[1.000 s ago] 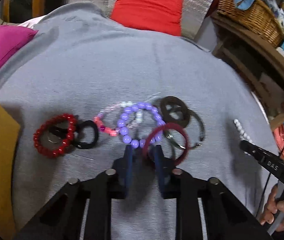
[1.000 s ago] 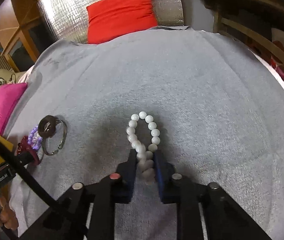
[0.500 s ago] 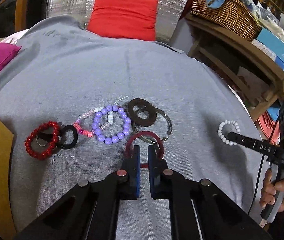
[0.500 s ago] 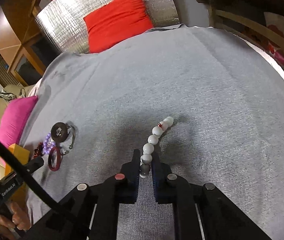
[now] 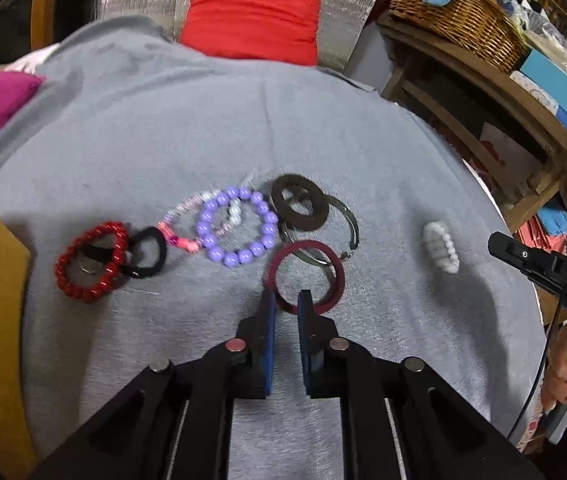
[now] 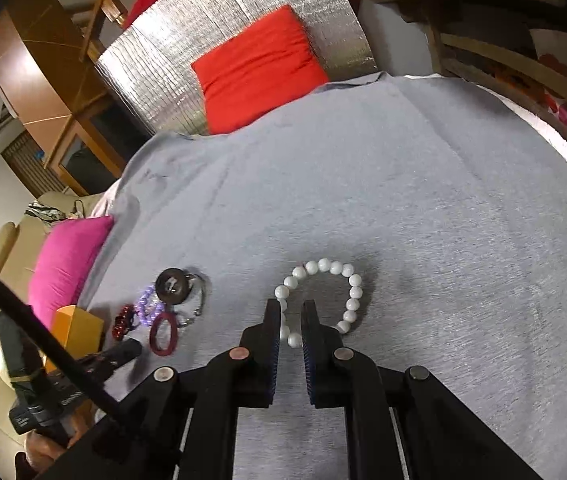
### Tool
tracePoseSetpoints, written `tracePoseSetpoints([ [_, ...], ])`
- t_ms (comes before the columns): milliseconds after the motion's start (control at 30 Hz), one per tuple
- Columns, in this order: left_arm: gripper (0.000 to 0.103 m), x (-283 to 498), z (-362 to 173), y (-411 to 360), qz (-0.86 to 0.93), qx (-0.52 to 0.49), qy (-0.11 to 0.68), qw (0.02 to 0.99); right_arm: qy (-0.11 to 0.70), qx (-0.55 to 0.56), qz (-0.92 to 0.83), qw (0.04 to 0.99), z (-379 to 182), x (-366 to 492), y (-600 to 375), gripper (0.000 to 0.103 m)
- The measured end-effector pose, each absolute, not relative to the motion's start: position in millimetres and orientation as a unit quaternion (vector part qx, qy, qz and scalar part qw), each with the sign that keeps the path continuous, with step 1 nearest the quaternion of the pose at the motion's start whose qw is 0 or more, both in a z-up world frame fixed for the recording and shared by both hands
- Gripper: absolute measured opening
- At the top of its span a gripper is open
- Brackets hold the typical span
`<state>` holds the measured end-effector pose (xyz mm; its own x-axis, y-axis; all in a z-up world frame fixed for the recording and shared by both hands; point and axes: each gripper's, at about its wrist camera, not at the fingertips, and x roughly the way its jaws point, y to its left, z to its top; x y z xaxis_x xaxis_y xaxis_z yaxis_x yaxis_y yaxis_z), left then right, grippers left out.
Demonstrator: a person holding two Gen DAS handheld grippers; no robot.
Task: Organize jewelry
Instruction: 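Carry the pearl bracelet and red bangle in both grippers over the orange box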
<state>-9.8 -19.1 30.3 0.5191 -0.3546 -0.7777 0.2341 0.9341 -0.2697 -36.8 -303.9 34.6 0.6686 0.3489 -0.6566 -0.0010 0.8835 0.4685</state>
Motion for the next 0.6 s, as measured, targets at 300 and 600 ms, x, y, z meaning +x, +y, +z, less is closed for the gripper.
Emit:
tracePoseSetpoints([
  [300,0.049,4.0,21.6,-30.4,-0.15,-0.095,0.465,0.868,0.421,0.223,0.074,0.876,20.9,-30.5,-316.6,0.019],
  [600,0.016,5.1,17.2,-49.2,-0.155,-0.054,0.448,0.879,0.446,0.172,0.014,0.878,-2.2,2.2,-303.3,0.025],
])
